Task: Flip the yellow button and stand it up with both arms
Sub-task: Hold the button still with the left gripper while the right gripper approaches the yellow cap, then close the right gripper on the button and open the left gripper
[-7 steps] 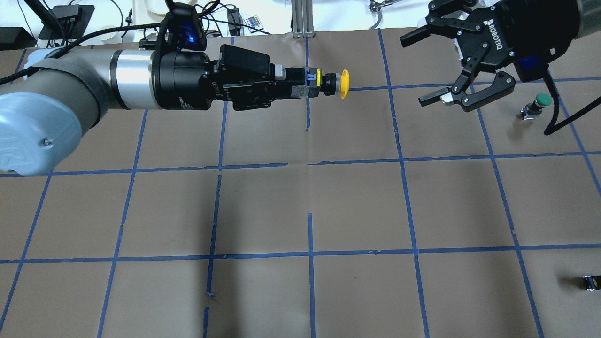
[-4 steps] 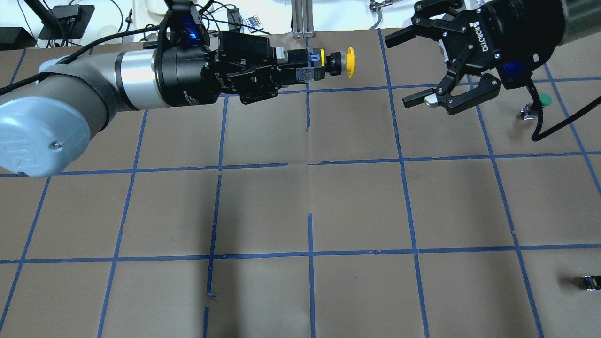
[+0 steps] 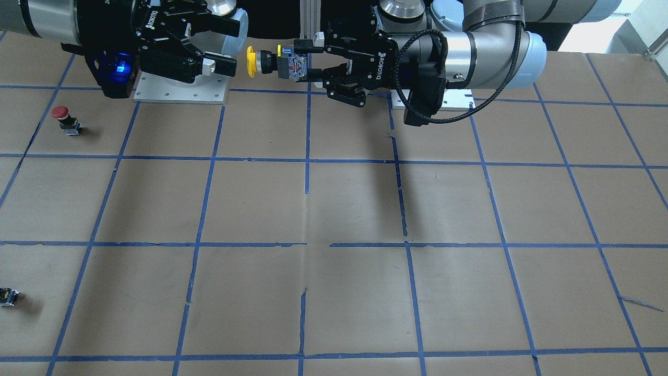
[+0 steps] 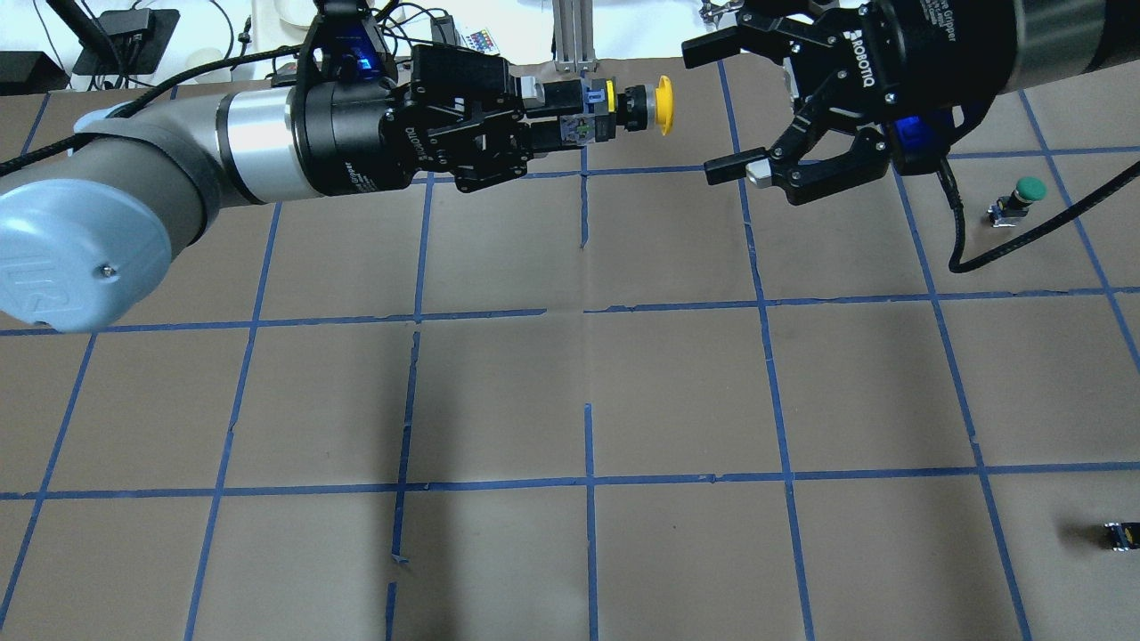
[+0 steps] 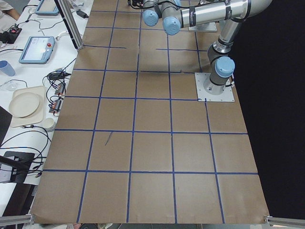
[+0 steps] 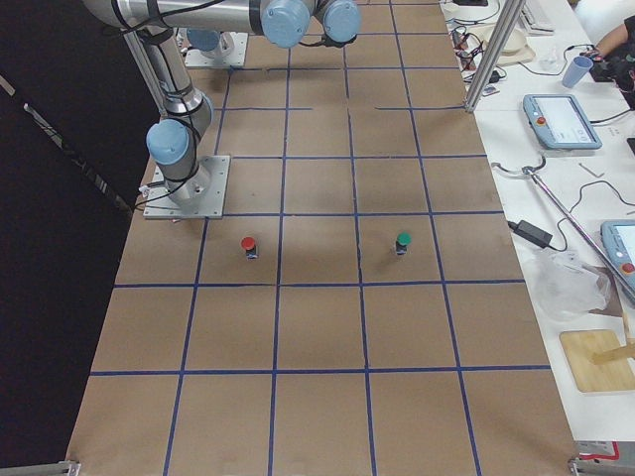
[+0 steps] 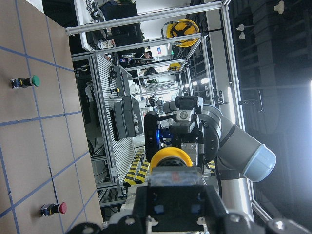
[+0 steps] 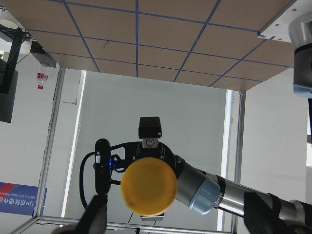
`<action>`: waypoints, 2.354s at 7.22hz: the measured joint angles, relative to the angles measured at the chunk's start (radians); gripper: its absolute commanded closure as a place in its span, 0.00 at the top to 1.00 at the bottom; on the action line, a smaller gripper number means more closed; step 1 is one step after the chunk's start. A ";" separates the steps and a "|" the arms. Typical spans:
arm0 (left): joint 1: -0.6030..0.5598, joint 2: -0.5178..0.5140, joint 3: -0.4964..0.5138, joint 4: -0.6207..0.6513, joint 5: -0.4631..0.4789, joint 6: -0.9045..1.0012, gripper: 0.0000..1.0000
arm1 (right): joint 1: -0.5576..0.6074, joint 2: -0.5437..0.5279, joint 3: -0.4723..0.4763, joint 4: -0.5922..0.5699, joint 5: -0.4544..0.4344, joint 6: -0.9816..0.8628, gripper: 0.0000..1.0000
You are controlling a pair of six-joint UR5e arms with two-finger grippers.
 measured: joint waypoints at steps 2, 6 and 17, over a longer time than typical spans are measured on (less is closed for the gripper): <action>0.000 0.000 0.000 0.000 0.000 -0.002 0.02 | 0.017 0.007 0.007 -0.001 0.014 0.001 0.98; 0.000 0.002 0.000 0.000 0.000 -0.002 0.02 | 0.027 0.030 0.012 -0.003 0.092 0.000 0.97; 0.000 0.005 -0.002 0.017 0.014 -0.027 0.99 | 0.025 0.047 0.014 -0.002 0.096 0.000 0.08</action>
